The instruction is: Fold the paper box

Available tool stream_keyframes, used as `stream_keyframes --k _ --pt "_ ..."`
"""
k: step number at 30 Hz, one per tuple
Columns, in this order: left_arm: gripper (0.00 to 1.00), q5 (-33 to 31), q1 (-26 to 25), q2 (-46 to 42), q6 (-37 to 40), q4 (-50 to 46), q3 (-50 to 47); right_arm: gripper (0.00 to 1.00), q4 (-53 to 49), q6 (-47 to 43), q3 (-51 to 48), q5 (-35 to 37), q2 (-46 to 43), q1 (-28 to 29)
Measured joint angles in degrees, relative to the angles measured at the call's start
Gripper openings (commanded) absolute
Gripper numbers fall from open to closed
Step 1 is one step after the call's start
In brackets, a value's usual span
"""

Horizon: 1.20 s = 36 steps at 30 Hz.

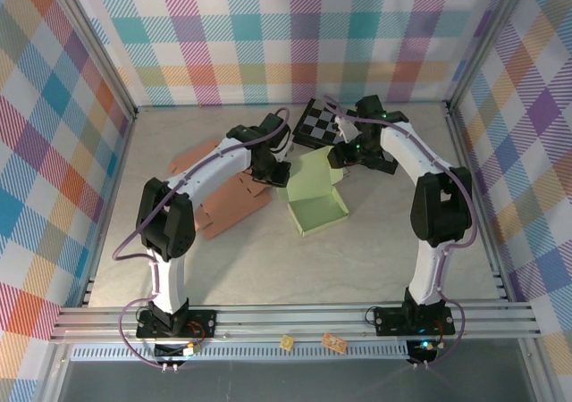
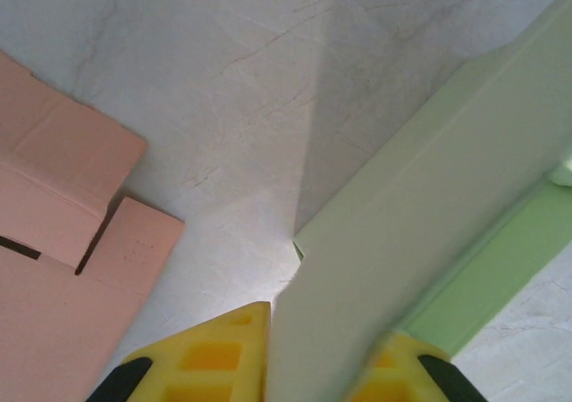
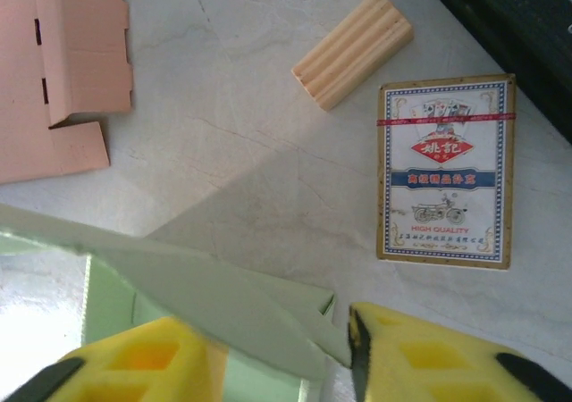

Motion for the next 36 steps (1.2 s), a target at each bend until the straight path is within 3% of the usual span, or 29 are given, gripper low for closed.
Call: stream_keyframes --k 13,22,29,36 --pt "0.09 -3.82 -0.02 2.14 1.44 -1.29 5.18 0.00 1.68 2.10 -2.56 4.39 -2.36 2.45" --pt "0.07 -7.43 0.02 2.14 0.96 2.23 5.16 0.00 14.38 12.76 -17.07 10.95 -14.21 5.49" --pt "0.06 -7.65 0.02 -3.04 -3.67 18.23 -8.11 0.00 33.18 20.85 -34.38 16.26 -23.32 8.61" --pt "0.06 -7.87 -0.22 -7.34 -7.91 30.32 -18.01 0.00 45.48 26.25 -39.80 21.62 -24.20 10.54"
